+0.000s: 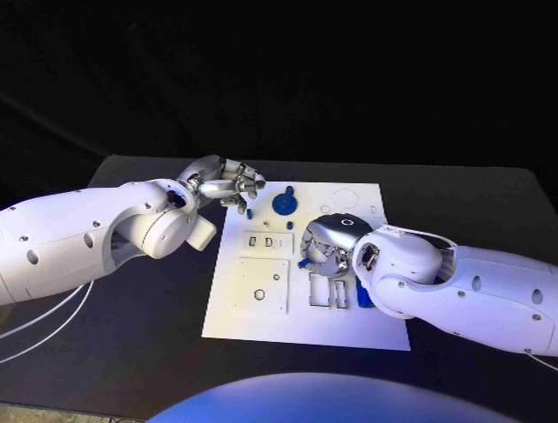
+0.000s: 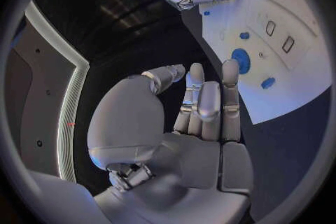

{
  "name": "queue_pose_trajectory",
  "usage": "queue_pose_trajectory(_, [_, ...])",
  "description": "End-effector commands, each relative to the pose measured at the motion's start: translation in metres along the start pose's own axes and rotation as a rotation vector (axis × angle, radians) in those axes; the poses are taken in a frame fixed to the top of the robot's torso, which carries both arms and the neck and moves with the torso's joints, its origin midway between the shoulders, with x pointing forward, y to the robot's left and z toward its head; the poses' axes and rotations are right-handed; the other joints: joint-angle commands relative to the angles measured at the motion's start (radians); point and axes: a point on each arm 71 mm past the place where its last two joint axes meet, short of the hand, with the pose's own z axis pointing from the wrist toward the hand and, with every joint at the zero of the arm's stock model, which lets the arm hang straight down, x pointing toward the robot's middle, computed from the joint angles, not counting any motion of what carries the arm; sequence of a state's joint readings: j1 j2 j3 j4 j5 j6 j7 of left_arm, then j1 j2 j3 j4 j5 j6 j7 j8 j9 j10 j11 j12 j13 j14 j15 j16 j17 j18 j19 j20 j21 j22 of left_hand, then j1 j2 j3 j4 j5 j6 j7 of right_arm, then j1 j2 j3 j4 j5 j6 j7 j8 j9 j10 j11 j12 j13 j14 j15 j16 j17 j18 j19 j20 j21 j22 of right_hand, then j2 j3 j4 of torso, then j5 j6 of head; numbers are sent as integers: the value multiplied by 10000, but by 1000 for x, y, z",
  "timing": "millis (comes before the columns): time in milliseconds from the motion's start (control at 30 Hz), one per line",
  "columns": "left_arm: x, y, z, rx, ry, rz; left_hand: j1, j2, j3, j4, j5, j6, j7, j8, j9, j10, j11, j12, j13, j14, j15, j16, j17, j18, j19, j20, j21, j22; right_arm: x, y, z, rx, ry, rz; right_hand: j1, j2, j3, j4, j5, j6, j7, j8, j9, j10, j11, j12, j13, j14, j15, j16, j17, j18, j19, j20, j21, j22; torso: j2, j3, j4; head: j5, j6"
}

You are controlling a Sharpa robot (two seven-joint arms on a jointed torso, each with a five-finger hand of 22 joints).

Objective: Assemble the parts on the task board

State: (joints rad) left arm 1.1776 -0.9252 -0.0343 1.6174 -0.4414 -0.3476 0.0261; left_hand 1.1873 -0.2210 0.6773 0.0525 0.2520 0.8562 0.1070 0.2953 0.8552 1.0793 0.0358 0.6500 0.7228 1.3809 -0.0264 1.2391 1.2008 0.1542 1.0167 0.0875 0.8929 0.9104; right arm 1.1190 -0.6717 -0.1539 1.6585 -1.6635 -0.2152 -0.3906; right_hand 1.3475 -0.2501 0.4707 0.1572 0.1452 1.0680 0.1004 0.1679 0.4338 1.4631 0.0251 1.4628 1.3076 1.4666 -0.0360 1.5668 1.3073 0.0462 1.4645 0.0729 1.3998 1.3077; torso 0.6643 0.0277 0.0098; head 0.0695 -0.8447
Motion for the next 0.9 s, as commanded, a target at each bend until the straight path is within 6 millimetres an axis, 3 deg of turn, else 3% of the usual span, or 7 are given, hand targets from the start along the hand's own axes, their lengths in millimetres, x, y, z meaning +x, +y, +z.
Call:
queue_pose_trajectory(33, [1, -1, 0, 20, 51, -60, 89, 27, -3, -39, 67, -1, 93, 19, -9, -87, -3, -44, -9, -62, 34, -31, -10, 159, -13, 7, -53, -12, 8, -5, 1, 161, 401, -260, -50, 3, 19, -72, -28, -73, 17, -65, -19, 27, 5, -34, 1315, 1042, -38, 40, 2635, -60, 217, -51, -51, 1936, 0, 1, -2, 5, -9])
queue_pose_trajectory(333, [1, -1, 1, -3, 63, -59, 102, 29, -2, -46, 75, -6, 95, 18, -17, -91, -2, -49, -21, -54, 34, -20, 0, 156, 0, 8, -47, -2, 8, -9, 2, 235, 355, -292, 240, 211, 388, -416, 130, 20, 30, -67, -29, 28, 19, -28, 1332, 1042, -16, 40, 2635, -63, 227, -23, -45, 1959, -2, 8, -9, 15, -33])
queue_pose_trajectory(567, [1, 0, 1, -25, 60, -58, 116, 41, 3, -51, 85, -6, 96, 21, -24, -93, -1, -54, -35, -52, 35, -19, -3, 155, 11, 8, -43, 6, 7, -8, 2, 156, 191, -214, 32, 500, 812, -572, -375, 203, -9, -6, 6, 89, -3, 27, 1398, 1042, -51, 40, 2635, -69, 249, -37, -22, 1993, 0, 6, -12, 14, -34])
queue_pose_trajectory(900, [1, 0, 1, -43, 40, -55, 140, 62, 10, -59, 102, -2, 97, 28, -35, -95, 0, -61, -57, -48, 36, -15, -3, 155, 16, 8, -54, 4, 6, -7, 3, 92, 129, -155, -188, 568, 891, -607, -556, 370, -104, 96, 78, 229, -77, 166, 1560, 1042, -108, 40, 2635, -72, 261, -82, -13, 2010, -5, 1, -9, -2, -34])
